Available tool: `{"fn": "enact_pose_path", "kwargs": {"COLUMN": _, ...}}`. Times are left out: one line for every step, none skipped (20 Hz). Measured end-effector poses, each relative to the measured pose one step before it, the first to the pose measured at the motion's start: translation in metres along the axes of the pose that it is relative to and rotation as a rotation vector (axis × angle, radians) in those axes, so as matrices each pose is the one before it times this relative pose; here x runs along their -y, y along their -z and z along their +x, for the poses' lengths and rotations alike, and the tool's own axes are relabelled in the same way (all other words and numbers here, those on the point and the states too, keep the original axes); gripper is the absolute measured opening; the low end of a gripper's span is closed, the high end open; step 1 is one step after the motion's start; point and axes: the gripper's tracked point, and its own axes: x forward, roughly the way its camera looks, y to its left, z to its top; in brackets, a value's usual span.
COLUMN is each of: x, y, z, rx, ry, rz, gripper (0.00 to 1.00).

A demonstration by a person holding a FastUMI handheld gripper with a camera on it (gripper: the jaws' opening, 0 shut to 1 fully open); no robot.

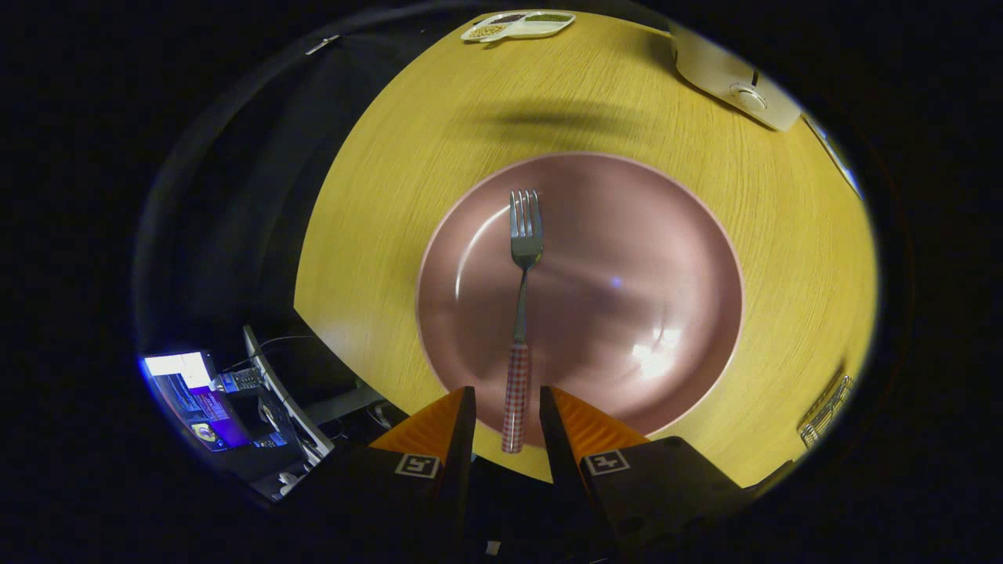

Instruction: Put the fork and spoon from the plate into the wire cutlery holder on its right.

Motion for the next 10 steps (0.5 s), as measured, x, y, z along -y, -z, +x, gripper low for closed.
{"fn": "enact_pose_path", "kwargs": {"x": 0.00032, "y": -0.00069, "z": 0.00511, "rx": -0.00104, "ry": 0.00456, "rz": 0.00079, "gripper": 0.45}}
{"fn": "enact_pose_path", "kwargs": {"x": 0.00065, "y": 0.00046, "z": 0.00397, "rx": -0.00614, "ry": 0.00100, "rz": -0.00314, "gripper": 0.41}}
{"fn": "enact_pose_path", "kwargs": {"x": 0.00145, "y": 0.00071, "z": 0.00235, "rx": -0.01111, "ry": -0.00129, "rz": -0.00706, "gripper": 0.33}}
{"fn": "enact_pose_path", "kwargs": {"x": 0.00236, "y": 0.00037, "z": 0.00663, "rx": -0.00771, "ry": 0.00546, "rz": 0.00934, "gripper": 0.25}}
{"fn": "enact_pose_path", "kwargs": {"x": -0.00012, "y": -0.00052, "z": -0.00599, "rx": 0.00450, "ry": -0.00432, "rz": 0.00241, "gripper": 0.17}}
{"fn": "enact_pose_path", "kwargs": {"x": 0.00100, "y": -0.00058, "z": -0.00132, "rx": 0.00866, "ry": -0.00410, "rz": -0.00299, "gripper": 0.14}}
{"fn": "enact_pose_path", "kwargs": {"x": 0.00125, "y": -0.00678, "z": -0.00422, "rx": 0.02261, "ry": -0.00905, "rz": 0.00848, "gripper": 0.10}}
{"fn": "enact_pose_path", "kwargs": {"x": 0.00062, "y": -0.00474, "z": -0.00620, "rx": 0.01818, "ry": -0.01694, "rz": 0.01096, "gripper": 0.10}}
{"fn": "enact_pose_path", "kwargs": {"x": 0.00113, "y": 0.00082, "z": -0.00778, "rx": 0.00563, "ry": -0.01933, "rz": 0.01090, "gripper": 0.10}}
{"fn": "enact_pose_path", "kwargs": {"x": -0.00164, "y": 0.00043, "z": -0.01045, "rx": 0.01108, "ry": -0.02836, "rz": 0.00775, "gripper": 0.10}}
